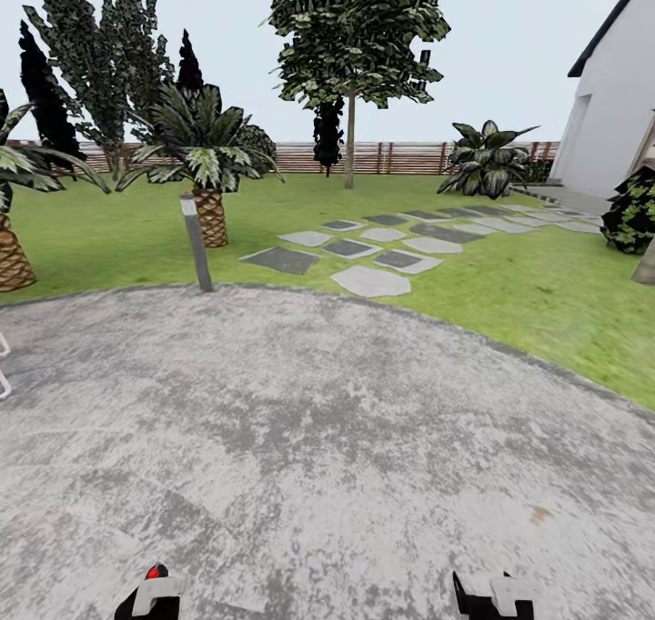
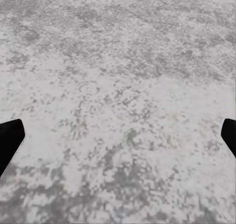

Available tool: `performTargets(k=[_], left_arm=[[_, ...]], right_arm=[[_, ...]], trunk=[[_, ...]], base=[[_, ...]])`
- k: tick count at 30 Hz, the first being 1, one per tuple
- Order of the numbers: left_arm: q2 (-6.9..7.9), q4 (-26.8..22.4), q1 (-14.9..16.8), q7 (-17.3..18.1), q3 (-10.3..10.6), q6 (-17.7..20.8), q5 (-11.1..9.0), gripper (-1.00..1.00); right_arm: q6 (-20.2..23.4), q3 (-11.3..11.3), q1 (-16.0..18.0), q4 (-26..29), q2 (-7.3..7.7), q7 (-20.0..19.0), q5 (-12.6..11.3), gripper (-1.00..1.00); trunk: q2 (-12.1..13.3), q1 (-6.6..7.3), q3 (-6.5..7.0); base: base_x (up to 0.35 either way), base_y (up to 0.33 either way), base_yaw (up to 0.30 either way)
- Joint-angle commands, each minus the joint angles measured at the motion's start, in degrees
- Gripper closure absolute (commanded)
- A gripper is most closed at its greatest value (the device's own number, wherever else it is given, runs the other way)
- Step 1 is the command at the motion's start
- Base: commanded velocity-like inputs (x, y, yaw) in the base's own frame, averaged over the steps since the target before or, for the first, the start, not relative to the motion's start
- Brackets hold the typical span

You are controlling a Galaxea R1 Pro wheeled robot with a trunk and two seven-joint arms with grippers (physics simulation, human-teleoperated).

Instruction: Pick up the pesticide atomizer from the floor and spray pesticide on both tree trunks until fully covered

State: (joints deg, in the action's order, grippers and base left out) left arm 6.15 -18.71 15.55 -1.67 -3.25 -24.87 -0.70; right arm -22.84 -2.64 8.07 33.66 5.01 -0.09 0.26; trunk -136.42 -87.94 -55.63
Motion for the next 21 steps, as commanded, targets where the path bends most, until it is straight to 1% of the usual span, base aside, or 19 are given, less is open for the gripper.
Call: performTargets(k=[1, 21], left_arm=[[0.0, 0.0, 0.0, 0.0, 0.0, 0.0, 0.0, 1.0], [0.0, 0.0, 0.0, 0.0, 0.0, 0.0, 0.0, 1.0]], right_arm=[[0.0, 0.0, 0.0, 0.0, 0.0, 0.0, 0.0, -1.0], [0.0, 0.0, 0.0, 0.1, 0.0, 0.0, 0.0, -1.0]], trunk=[[0.0, 0.0, 0.0], [0.0, 0.0, 0.0]], base=[[0.339, 0.0, 0.0], [0.339, 0.0, 0.0]])
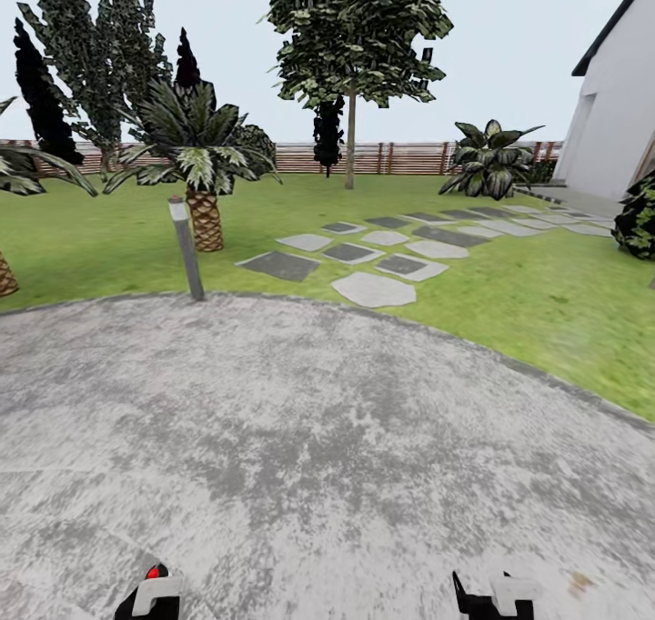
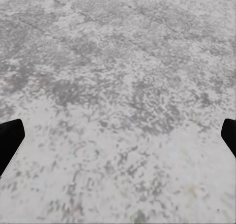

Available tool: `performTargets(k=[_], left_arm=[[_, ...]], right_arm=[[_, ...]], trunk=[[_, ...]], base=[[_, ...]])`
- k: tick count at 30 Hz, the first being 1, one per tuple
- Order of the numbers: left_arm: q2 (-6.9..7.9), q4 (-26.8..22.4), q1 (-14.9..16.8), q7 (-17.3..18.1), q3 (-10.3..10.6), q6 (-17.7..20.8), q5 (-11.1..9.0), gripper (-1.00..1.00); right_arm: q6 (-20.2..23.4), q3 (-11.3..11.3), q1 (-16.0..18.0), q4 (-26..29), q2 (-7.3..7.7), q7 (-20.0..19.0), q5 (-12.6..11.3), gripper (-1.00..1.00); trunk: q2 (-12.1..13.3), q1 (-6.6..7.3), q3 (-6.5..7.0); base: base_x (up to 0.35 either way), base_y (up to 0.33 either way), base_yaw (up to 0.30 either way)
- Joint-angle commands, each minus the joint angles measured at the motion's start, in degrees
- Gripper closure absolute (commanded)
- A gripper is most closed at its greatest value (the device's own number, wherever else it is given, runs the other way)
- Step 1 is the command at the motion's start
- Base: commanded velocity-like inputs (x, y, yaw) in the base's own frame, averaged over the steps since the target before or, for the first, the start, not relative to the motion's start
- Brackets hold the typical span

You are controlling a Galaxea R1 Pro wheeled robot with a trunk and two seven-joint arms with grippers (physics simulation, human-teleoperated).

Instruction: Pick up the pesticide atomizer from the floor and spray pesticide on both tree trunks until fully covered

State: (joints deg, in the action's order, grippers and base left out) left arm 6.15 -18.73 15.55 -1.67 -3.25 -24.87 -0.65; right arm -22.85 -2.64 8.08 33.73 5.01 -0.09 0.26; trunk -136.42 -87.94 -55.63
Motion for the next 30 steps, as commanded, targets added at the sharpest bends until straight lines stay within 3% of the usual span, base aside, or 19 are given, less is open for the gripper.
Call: performTargets(k=[1, 30], left_arm=[[0.0, 0.0, 0.0, 0.0, 0.0, 0.0, 0.0, 1.0], [-0.09, 0.0, 0.0, 0.0, 0.0, 0.0, 0.0, 1.0]], right_arm=[[0.0, 0.0, 0.0, 0.0, 0.0, 0.0, 0.0, -1.0], [0.0, 0.0, 0.0, 0.0, 0.0, 0.0, 0.0, -1.0]], trunk=[[0.0, 0.0, 0.0], [0.0, 0.0, 0.0]], base=[[0.339, 0.0, 0.0], [0.339, 0.0, 0.0]])
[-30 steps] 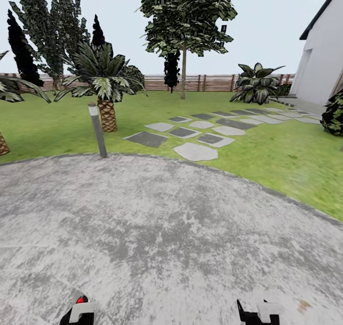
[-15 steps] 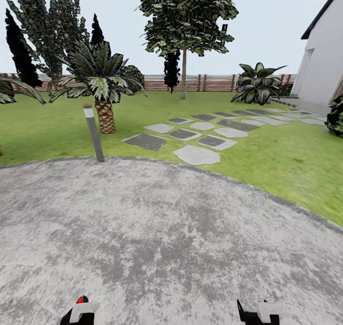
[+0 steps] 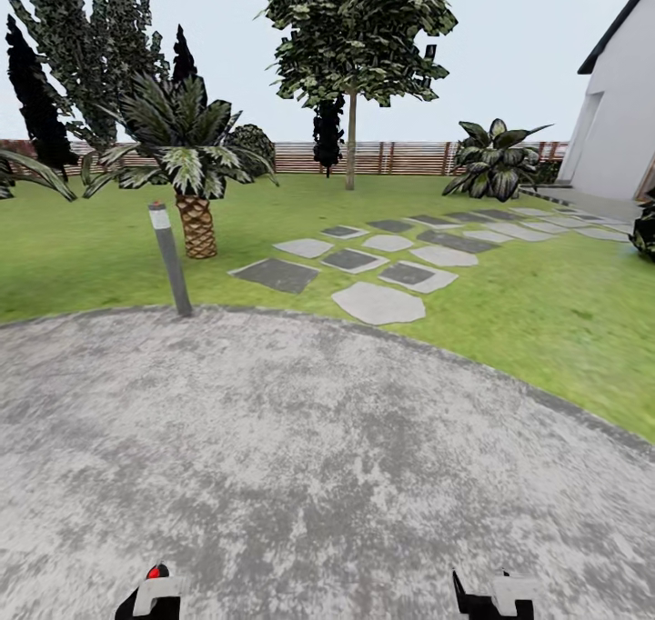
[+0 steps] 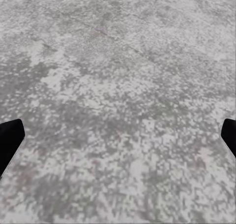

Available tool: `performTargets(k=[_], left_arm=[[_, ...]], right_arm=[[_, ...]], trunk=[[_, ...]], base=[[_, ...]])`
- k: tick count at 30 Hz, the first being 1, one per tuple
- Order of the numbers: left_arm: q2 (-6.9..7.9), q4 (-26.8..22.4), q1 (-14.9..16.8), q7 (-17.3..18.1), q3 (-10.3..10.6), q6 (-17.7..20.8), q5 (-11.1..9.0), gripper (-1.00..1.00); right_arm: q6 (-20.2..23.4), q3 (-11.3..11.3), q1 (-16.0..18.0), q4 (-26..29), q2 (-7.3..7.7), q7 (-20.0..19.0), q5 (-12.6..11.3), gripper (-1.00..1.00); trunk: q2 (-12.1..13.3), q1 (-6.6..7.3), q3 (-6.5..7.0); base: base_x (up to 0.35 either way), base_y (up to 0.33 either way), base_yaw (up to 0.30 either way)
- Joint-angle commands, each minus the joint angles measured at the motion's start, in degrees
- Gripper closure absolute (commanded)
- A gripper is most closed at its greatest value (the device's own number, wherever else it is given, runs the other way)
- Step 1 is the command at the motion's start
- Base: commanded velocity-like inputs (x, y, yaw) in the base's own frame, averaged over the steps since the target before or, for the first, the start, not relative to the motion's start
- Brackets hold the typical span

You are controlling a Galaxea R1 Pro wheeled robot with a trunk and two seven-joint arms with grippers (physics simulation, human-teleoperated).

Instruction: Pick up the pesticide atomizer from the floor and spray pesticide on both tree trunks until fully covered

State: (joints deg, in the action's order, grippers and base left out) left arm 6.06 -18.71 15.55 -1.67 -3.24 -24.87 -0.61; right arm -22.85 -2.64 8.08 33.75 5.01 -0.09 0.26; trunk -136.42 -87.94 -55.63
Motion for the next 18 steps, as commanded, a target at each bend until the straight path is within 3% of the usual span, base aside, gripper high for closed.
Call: performTargets(k=[1, 18], left_arm=[[0.0, 0.0, 0.0, 0.0, 0.0, 0.0, 0.0, 1.0], [0.0, 0.1, 0.0, 0.0, 0.0, 0.0, 0.0, 1.0]], right_arm=[[0.0, 0.0, 0.0, 0.0, 0.0, 0.0, 0.0, -1.0], [0.0, 0.0, 0.0, 0.0, 0.0, 0.0, 0.0, -1.0]], trunk=[[0.0, 0.0, 0.0], [0.0, 0.0, 0.0]], base=[[0.339, 0.0, 0.0], [0.339, 0.0, 0.0]])
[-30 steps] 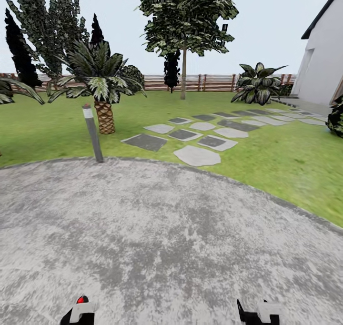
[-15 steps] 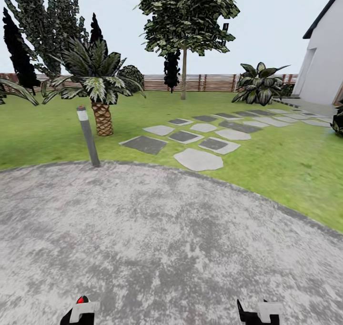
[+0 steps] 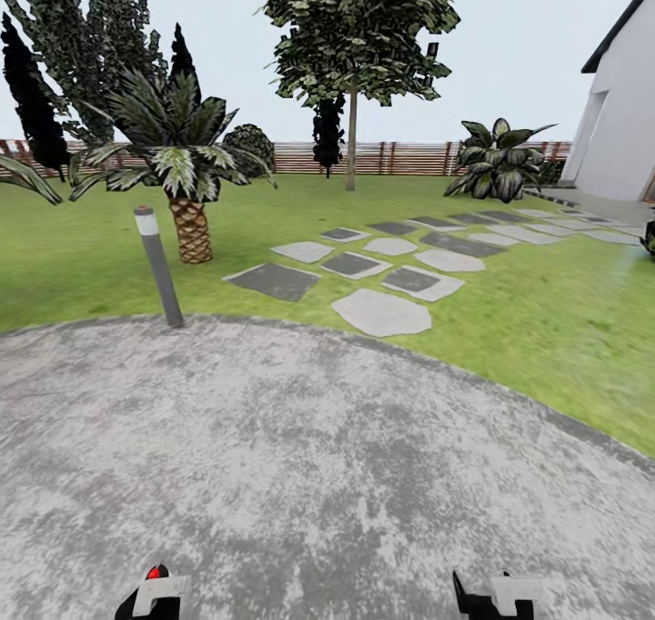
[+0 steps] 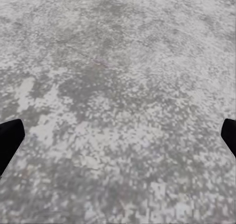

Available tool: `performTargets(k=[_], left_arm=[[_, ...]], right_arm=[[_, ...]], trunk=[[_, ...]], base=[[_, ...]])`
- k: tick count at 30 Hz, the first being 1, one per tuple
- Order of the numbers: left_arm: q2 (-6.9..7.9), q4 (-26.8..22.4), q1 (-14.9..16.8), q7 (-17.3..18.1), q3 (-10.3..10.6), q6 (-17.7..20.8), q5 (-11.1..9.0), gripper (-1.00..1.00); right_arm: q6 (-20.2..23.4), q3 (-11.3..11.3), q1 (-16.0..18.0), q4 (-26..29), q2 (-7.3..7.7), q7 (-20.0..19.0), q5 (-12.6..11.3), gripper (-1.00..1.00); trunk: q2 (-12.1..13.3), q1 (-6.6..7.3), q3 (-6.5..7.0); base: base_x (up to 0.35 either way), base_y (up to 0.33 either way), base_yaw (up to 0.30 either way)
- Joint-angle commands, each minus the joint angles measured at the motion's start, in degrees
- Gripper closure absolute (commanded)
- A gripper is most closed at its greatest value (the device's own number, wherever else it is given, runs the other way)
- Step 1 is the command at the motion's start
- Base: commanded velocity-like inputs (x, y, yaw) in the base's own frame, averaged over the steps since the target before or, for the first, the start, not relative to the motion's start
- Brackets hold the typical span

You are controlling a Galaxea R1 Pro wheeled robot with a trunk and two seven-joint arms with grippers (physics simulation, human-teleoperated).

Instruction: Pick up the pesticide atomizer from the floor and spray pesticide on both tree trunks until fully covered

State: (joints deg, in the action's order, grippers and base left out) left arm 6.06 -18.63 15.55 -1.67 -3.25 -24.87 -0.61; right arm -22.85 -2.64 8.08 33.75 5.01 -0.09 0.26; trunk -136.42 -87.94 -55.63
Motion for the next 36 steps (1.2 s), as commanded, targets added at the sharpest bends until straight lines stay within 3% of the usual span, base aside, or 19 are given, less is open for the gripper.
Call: performTargets(k=[1, 21, 36], left_arm=[[0.0, 0.0, 0.0, 0.0, 0.0, 0.0, 0.0, 1.0], [0.0, 0.0, 0.0, 0.0, 0.0, 0.0, 0.0, 1.0], [0.0, -0.1, 0.0, 0.0, 0.0, 0.0, 0.0, 1.0]], right_arm=[[0.0, 0.0, 0.0, 0.0, 0.0, 0.0, 0.0, -1.0], [0.0, 0.0, 0.0, 0.1, 0.0, 0.0, -0.1, -1.0], [0.0, -0.1, 0.0, 0.4, 0.0, 0.0, -0.1, -1.0]], trunk=[[0.0, 0.0, 0.0], [0.0, 0.0, 0.01], [0.0, 0.0, 0.25]], base=[[0.339, 0.0, 0.0], [0.339, 0.0, -0.001], [0.339, 0.0, -0.085]])
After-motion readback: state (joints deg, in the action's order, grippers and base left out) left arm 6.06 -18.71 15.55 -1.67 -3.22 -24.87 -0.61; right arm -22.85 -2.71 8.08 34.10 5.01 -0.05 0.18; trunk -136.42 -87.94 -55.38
